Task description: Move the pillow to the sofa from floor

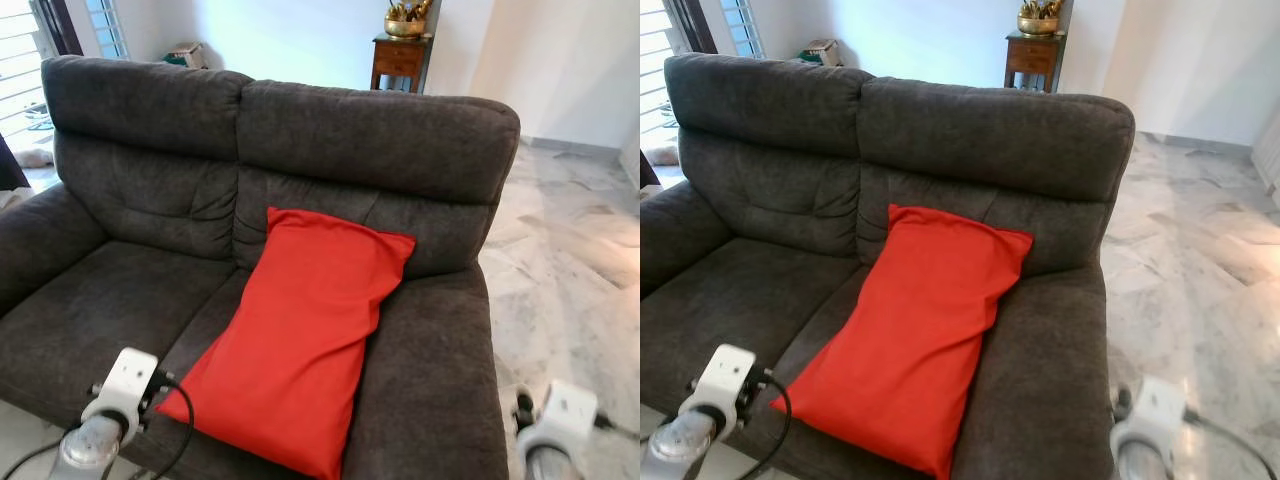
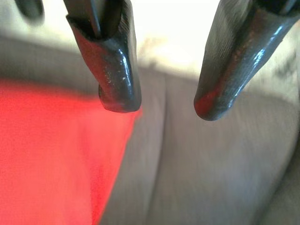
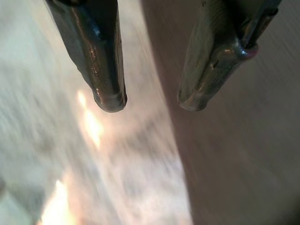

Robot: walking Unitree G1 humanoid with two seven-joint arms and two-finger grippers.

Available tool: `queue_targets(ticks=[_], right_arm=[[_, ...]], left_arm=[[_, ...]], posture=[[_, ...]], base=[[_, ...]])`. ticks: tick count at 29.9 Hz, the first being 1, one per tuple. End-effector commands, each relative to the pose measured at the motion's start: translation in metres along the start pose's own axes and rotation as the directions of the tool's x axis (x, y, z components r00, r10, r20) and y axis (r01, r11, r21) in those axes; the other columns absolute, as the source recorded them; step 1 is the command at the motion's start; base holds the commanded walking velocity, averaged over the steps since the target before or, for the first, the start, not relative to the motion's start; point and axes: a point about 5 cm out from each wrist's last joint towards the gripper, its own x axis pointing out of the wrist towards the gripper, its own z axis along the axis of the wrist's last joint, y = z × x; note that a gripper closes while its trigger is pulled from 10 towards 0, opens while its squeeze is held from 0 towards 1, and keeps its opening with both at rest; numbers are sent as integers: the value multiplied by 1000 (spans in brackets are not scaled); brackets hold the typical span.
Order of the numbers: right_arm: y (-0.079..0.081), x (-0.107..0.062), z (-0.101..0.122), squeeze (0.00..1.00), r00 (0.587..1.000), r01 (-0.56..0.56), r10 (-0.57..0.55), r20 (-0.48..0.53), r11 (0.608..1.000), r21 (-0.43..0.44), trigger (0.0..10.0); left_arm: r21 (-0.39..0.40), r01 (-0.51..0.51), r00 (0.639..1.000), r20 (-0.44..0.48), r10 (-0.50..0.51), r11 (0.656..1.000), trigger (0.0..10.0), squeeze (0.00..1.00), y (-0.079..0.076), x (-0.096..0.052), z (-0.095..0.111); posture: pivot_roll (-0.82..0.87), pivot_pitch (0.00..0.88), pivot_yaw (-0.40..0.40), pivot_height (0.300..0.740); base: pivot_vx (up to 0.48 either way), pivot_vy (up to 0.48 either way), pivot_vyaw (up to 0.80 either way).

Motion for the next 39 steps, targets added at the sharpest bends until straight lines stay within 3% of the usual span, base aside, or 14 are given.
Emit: queue_targets(ticks=[1,5,9,14,24,32,39], right_arm=[[-4,-1,-6,0,1000,22,-22,-7,1000,2,10000],[-25,-10,-45,0,983,106,-113,-143,993,-55,10000],[-29,-15,-59,0,975,112,-121,-188,992,-61,10000],[-27,-28,-90,0,942,10,-53,-333,991,-130,10000],[-19,-27,-93,0,929,-15,-31,-368,993,-121,10000],[-4,-28,-95,0,925,-70,44,-378,996,-57,10000],[-3,-29,-96,0,925,-71,47,-377,996,-49,10000]], left_arm=[[-3,10,1000,-13,-10,1000,10000,0,-3,1,-5],[-15,51,991,-127,-53,999,10000,0,-18,-1,-30],[-23,71,981,-177,-74,997,10000,0,-26,-5,-44],[-57,104,939,-324,-117,993,10000,0,-49,-21,-80],[-136,92,913,-385,-138,987,10000,0,-65,-33,-98],[-129,104,909,-389,-147,986,10000,0,-66,-35,-100],[-121,122,908,-387,-160,985,10000,0,-67,-35,-101]], posture=[[11,0,53,740],[-14,0,63,740],[-21,0,63,740],[-21,0,51,740],[-4,0,49,740],[-14,0,66,740],[-17,0,68,740]], base=[[0,0,0],[0,0,0],[0,0,0],[0,0,0],[0,0,0],[0,0,0],[0,0,0]])
